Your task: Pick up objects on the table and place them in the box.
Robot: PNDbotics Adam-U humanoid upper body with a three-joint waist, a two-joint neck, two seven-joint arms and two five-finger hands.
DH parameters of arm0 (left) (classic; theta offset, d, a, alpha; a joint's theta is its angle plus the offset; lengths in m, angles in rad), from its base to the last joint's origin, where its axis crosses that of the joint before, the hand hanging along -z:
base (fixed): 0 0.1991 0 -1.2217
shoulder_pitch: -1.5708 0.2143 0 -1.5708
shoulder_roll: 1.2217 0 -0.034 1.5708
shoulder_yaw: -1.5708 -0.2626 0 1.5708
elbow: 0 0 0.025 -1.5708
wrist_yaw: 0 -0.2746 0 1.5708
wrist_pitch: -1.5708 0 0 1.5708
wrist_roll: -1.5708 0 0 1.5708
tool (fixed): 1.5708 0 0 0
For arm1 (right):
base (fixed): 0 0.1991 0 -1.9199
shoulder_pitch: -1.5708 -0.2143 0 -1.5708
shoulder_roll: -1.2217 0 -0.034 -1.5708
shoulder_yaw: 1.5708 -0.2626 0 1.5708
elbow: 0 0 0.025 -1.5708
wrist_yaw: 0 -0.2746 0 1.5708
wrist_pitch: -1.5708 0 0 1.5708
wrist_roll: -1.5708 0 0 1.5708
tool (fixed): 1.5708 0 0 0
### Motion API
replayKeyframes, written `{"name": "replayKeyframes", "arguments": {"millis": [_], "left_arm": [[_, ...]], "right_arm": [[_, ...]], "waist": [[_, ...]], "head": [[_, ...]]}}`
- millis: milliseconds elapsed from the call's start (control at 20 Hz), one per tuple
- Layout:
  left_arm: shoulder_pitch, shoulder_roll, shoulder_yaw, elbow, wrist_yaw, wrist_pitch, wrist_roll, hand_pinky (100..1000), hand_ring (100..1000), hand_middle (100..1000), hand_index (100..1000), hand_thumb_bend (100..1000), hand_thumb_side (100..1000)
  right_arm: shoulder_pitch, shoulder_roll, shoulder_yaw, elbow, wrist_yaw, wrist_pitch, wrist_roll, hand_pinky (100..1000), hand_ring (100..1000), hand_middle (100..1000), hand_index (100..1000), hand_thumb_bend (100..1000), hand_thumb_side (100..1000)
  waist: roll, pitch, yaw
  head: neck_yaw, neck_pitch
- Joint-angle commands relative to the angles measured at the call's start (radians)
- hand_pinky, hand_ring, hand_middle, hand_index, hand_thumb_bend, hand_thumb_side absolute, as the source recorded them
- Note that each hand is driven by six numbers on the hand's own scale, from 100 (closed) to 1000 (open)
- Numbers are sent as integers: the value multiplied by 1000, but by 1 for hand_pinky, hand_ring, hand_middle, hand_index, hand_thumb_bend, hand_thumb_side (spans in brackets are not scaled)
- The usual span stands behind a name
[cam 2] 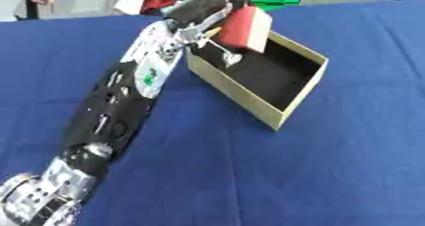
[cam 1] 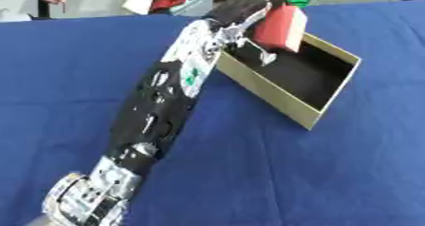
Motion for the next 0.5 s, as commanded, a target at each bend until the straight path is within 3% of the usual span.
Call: {"name": "replayKeyframes", "arguments": {"millis": [50,150,250,350,400,500], "left_arm": [[-34,5,7,1,-71,-8,69,548,619,639,773,100,100],[-40,3,6,12,-111,-12,94,565,632,650,784,100,100],[-44,1,5,27,-143,-17,105,612,684,695,825,175,100],[-44,0,3,38,-180,-31,112,687,753,759,859,325,246],[-44,0,2,40,-202,-40,118,735,784,791,885,453,369],[-41,1,0,44,-253,-56,134,778,819,831,913,636,497]], "right_arm": [[-15,-9,1,-17,-10,0,8,791,782,779,808,100,930],[-17,-6,4,-17,-12,0,11,791,782,779,808,100,940],[-20,-4,5,-17,-13,-1,13,791,782,779,808,100,940],[-21,-3,5,-17,-14,-2,13,791,782,779,808,100,940],[-21,-3,5,-17,-14,-2,13,791,782,779,808,100,941],[-19,-4,3,-17,-12,0,12,792,782,779,808,100,941]], "waist": [[-4,-16,-7],[-1,-12,-14],[1,-10,-19],[2,-9,-23],[3,-8,-24],[3,-8,-23]], "head": [[8,-12],[11,-11],[12,-13],[13,-13],[13,-12],[11,-12]]}}
